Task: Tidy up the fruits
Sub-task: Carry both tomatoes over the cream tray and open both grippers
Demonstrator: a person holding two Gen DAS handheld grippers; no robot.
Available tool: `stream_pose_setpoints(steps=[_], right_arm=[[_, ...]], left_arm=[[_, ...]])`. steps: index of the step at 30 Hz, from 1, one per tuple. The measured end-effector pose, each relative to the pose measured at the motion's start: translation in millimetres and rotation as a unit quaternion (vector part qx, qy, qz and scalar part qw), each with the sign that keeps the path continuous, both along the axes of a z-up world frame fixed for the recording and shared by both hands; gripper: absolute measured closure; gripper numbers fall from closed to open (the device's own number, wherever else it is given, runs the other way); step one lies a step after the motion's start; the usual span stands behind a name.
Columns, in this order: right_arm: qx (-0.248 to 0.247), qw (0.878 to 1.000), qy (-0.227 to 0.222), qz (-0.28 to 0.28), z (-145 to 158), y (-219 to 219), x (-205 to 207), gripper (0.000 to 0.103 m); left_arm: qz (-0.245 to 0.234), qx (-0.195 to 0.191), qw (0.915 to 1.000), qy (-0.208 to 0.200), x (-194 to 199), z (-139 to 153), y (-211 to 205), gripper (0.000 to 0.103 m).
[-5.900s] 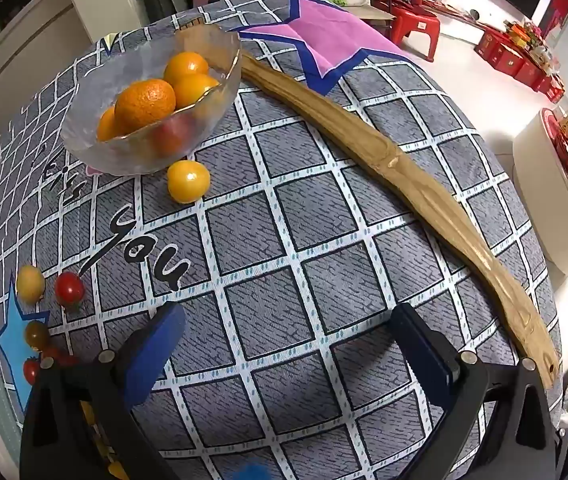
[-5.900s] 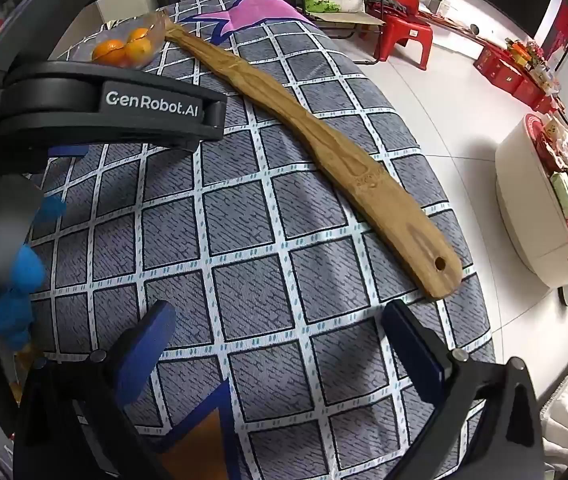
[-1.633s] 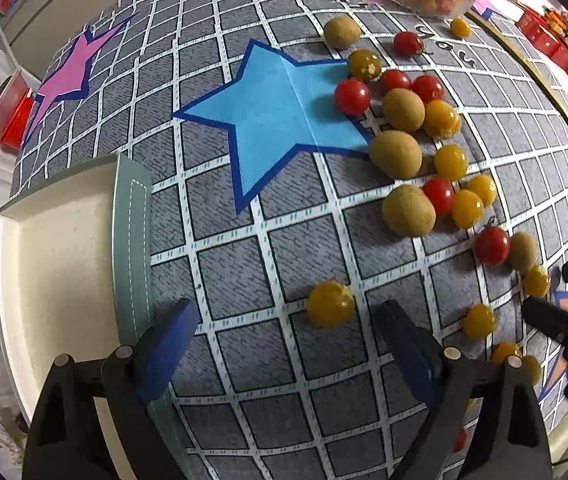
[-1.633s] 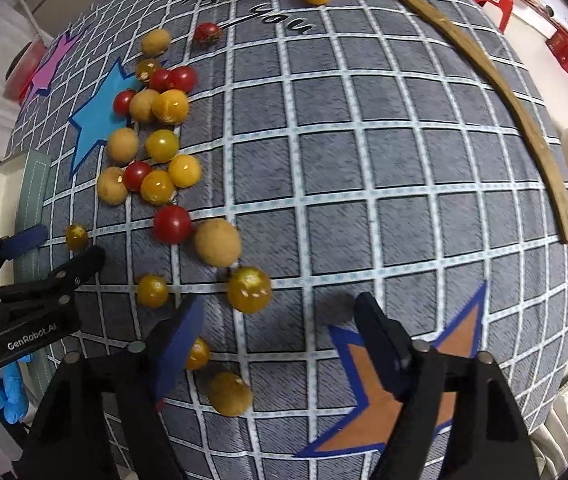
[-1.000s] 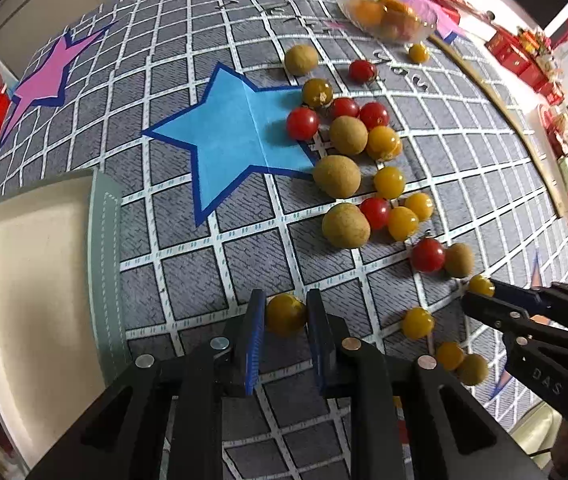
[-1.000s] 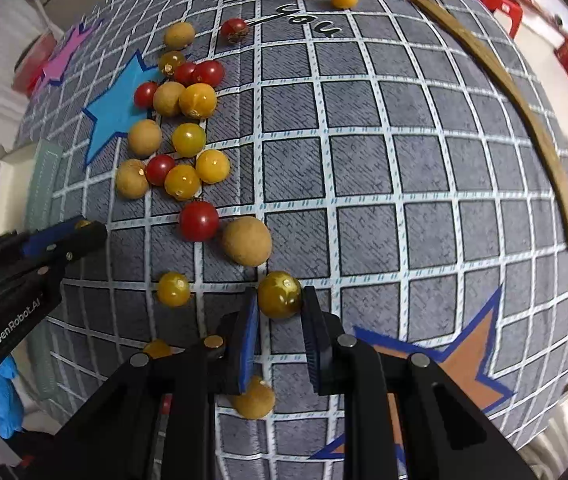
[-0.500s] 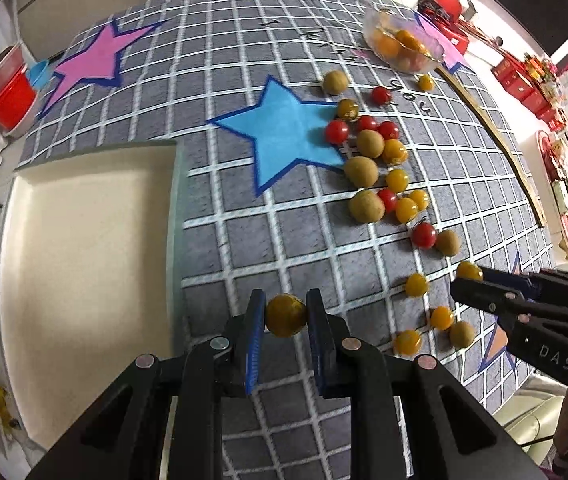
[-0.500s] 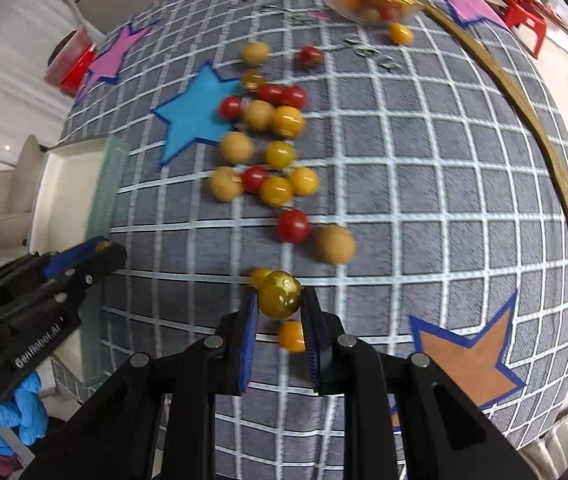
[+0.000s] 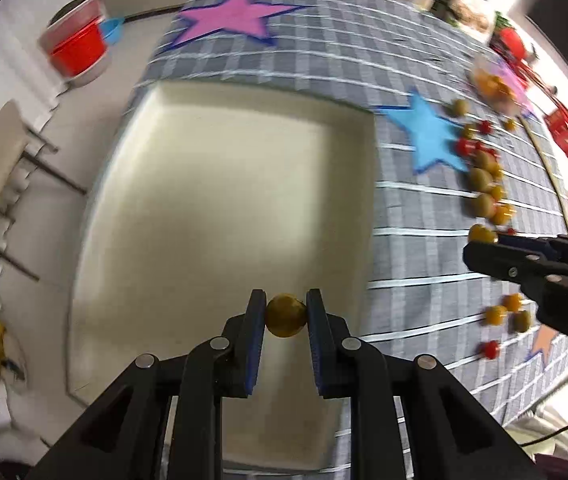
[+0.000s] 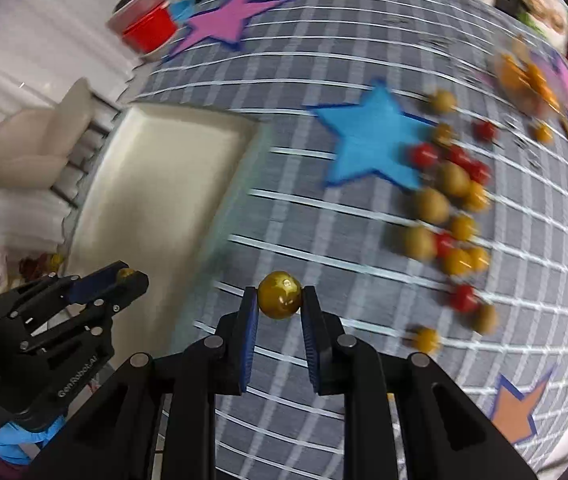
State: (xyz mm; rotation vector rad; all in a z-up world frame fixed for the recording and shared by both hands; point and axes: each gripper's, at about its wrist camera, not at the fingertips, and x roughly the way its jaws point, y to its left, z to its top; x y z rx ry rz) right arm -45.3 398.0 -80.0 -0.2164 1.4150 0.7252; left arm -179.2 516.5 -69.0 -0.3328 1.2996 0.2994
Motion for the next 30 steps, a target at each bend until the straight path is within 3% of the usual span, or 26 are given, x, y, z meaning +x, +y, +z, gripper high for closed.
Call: stream_pose_setpoints(steps=[5, 11, 22, 24, 25, 27, 30], right_arm=[[0.009, 0.999, 0.013, 0.038, -8.8, 45.4, -12.8, 0.080], [0.001, 0.997, 0.028, 0.070, -26.4, 83.2, -25.1, 0.080], [-0.030, 0.995, 0.036, 0.084, -56.2, 109.6, -30.6, 0.079], [-0.031, 0.995, 0.032, 0.085, -56.6, 112.5, -32.9, 0.079], [-0.031, 0.995, 0.031, 0.086, -56.8, 113.1, -34.2, 0.078], [-0.029, 0.995, 0.034, 0.086, -57.7, 115.2, -34.9, 0.076], [-0.022, 0.995, 0.040, 0.090, -58.3, 115.9, -33.6, 0.067]], left_arm=[[0.048, 0.008, 0.9986, 0.023, -29.4, -18.5, 35.8, 0.081], [0.072, 0.010, 0.9967, 0.034, -49.3, -33.5, 56.1, 0.081], [0.064, 0.001, 0.9975, 0.030, -53.7, -50.1, 58.9, 0.079], [0.061, -0.003, 0.9977, 0.029, -53.4, -50.4, 59.4, 0.053], [0.066, 0.002, 0.9975, 0.026, -55.3, -49.3, 60.7, 0.026], [0.071, 0.019, 0.9972, 0.015, -59.0, -46.5, 62.4, 0.023], [0.070, 0.013, 0.9970, 0.031, -60.3, -50.6, 64.4, 0.023]])
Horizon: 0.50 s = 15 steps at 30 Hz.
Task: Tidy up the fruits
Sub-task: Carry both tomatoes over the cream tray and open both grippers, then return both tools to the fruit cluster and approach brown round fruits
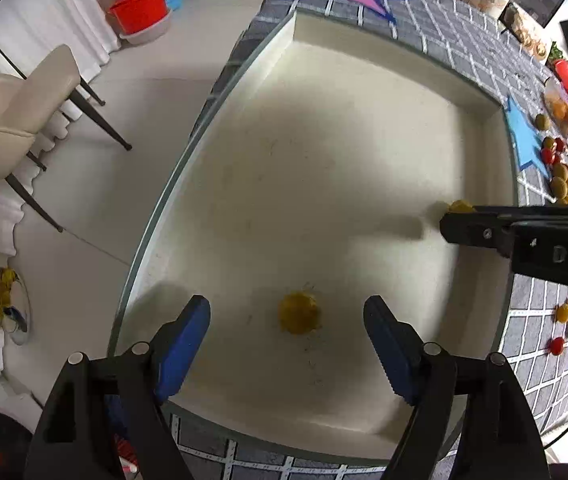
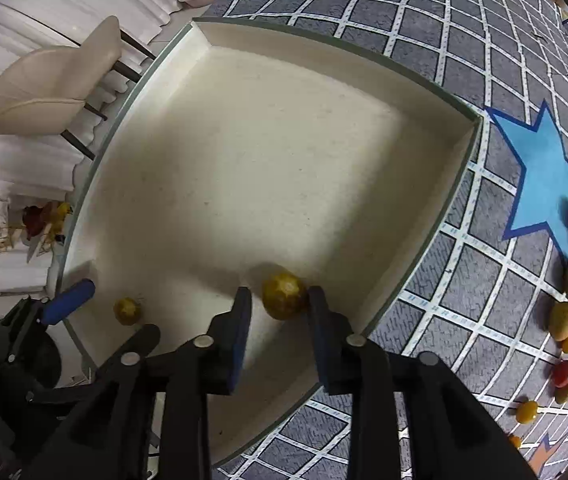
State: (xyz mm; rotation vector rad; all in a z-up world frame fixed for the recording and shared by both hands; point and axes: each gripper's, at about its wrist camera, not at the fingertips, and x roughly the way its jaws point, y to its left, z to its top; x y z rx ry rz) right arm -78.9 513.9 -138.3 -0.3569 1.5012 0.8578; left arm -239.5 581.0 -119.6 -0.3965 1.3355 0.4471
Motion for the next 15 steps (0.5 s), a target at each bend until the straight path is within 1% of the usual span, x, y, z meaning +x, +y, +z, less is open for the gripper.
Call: stream_pose_setpoints(steps=[1, 2, 4, 5, 6, 10, 15], right_arm=[[0.003, 1.000, 0.001, 0.000, 1.2, 0.0, -0.2, 0.059], [0.008, 1.000, 0.001, 0.000, 4.1, -0.9, -0.1, 0.054], [0.023, 1.000, 0.001, -0.003, 12.6, -3.4, 0.8, 0.027], [0.031, 0.999, 0.000, -0.005, 17.0, -3.9, 1.3, 0.021], [0.039, 0.999, -0.004, -0.009, 23.2, -5.6, 1.4, 0.018], [0.049, 0.998, -0.014, -0.028, 38.9, -20.6, 9.8, 0.018], [0.044, 0.997, -0.028, -0.059, 51.6, -53.2, 26.0, 0.018]], left_arm=[[0.000, -0.001, 1.0000, 0.003, -0.7, -0.3, 0.3, 0.023], [0.000, 0.000, 1.0000, 0.005, -1.3, -0.1, 1.0, 0.023], [-0.002, 0.001, 1.0000, 0.009, -1.3, 1.9, 0.9, 0.023], [-0.003, 0.002, 0.9999, 0.009, 0.3, 3.7, 0.3, 0.023], [-0.006, 0.002, 0.9999, 0.010, 1.4, 5.3, -0.8, 0.023], [-0.024, 0.011, 0.9996, 0.012, 11.9, 14.7, -13.2, 0.023], [-0.059, 0.016, 0.9981, 0.005, 30.8, 29.6, -38.8, 0.023]])
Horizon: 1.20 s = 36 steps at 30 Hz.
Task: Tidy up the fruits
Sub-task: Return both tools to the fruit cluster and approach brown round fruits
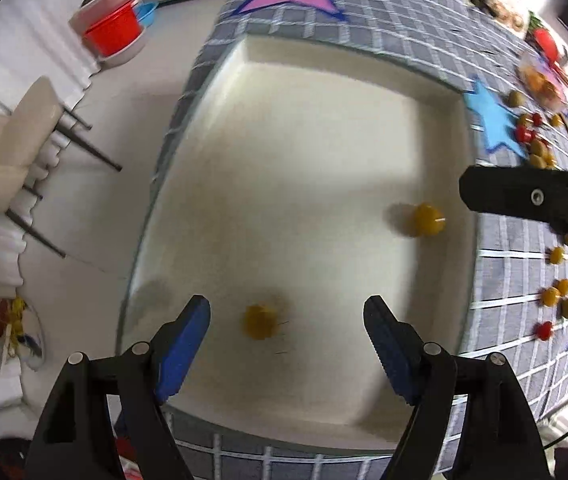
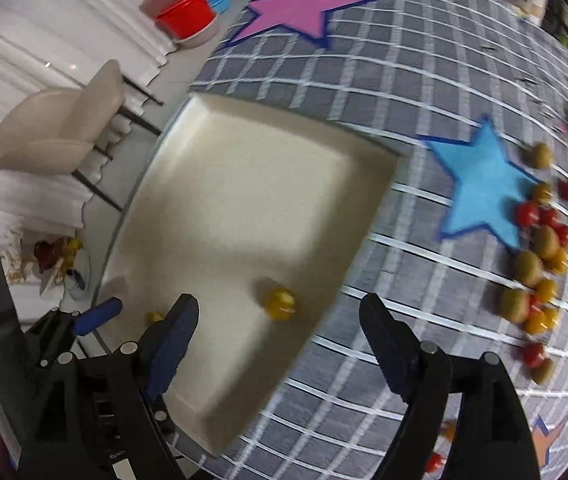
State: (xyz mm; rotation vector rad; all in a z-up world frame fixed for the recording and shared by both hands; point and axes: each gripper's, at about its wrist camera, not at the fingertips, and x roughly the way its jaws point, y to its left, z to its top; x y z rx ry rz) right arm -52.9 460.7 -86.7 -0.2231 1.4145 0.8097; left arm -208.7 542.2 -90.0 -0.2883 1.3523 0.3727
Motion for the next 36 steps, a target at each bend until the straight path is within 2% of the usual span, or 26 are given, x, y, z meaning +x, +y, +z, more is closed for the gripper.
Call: stream_pose_setpoints(steps=[9, 15, 19, 25, 31, 36], right_arm=[[-0.038, 0.994, -0.003, -0.102, 3.8, -106.5, 24.8, 0.018], [-0.074, 0.981, -0.005, -0.178, -2.1, -181.4, 31.3, 0.018], [-0.087, 0.972, 0.011, -0.219, -14.5, -224.2, 36.9, 0.018], [-0.098, 0.968, 0.020, -0.228, -30.6, -248.4, 38.4, 0.018], [-0.089, 0.971, 0.023, -0.218, -36.2, -265.7, 40.5, 0.019], [-0.073, 0.976, 0.020, -0.206, -41.9, -250.1, 50.9, 0.027]], left_arm=[[-0.102, -0.003, 0.9945, -0.022, 49.2, 21.9, -73.8, 0.023], [-0.145, -0.010, 0.9889, -0.028, 91.8, 27.3, -112.1, 0.023], [-0.164, -0.017, 0.9862, -0.020, 119.2, 16.5, -137.9, 0.023], [-0.162, -0.028, 0.9863, -0.007, 151.4, -5.4, -155.8, 0.023], [-0.173, -0.026, 0.9847, -0.002, 172.2, -19.7, -165.5, 0.023], [-0.182, -0.022, 0.9831, -0.001, 181.1, -26.7, -172.1, 0.023]])
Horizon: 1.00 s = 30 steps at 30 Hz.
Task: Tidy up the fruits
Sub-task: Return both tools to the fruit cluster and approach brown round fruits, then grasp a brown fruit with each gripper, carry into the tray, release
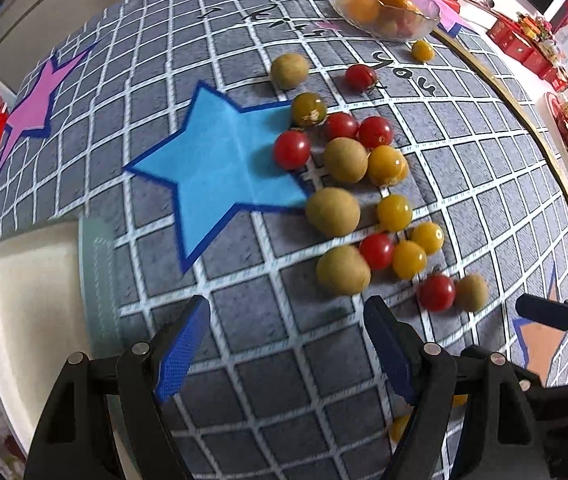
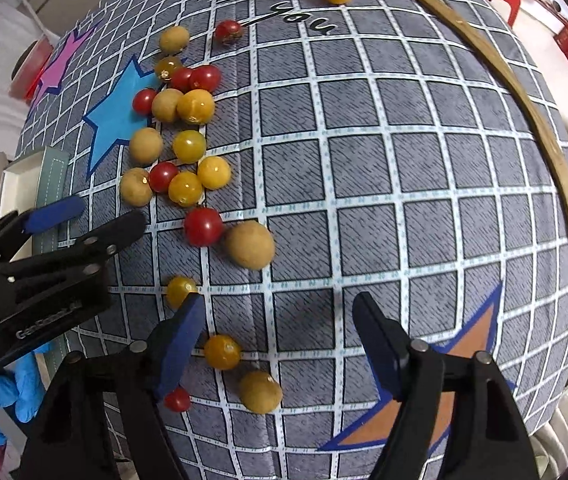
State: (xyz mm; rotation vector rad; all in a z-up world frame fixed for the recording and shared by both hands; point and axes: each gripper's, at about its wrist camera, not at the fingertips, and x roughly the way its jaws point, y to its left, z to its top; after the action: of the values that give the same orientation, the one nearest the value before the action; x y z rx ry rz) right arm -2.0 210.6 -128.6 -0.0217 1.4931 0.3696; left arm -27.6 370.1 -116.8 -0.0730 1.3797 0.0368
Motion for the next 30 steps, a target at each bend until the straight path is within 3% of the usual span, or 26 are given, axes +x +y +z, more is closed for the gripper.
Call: stream_pose_setpoints(steps=[6, 9, 15, 18, 20, 21, 30], right_arm=[[0.003, 1.000, 0.000, 0.004, -10.9, 12.6, 13.0, 0.037], [0.004, 1.000, -0.007, 0.008, -12.0, 10.6, 15.3, 0.038], [0.006, 1.000, -0.017, 0.019, -7.0, 8.6, 21.2, 0.046], [0.002, 0.999, -0.021, 0.024, -7.2, 19.9, 27.8, 0.060], [0.001, 0.999, -0.021, 0.027, -7.7, 24.9, 28.2, 0.070], [-0.001, 0.999, -0.020, 0.029, -7.9, 26.8, 28.8, 0.077], [0.013, 1.000, 0.001, 0.022, -5.5, 25.1, 18.9, 0.077]], left_arm=[[0.000, -0.002, 1.0000, 0.002, 9.3, -4.7, -5.4, 0.023], [-0.007, 0.002, 1.0000, 0.002, 13.4, -6.0, -8.6, 0.023], [-0.012, 0.016, 0.9998, -0.001, 17.1, -7.3, -11.4, 0.038], [-0.008, 0.017, 0.9998, -0.004, 18.5, -4.0, -12.0, 0.057], [-0.009, 0.013, 0.9999, -0.005, 20.4, -1.1, -14.8, 0.076], [-0.010, 0.012, 0.9999, -0.004, 23.0, -1.3, -17.7, 0.075], [0.011, -0.015, 0.9997, -0.016, 13.3, 20.3, -5.9, 0.075]])
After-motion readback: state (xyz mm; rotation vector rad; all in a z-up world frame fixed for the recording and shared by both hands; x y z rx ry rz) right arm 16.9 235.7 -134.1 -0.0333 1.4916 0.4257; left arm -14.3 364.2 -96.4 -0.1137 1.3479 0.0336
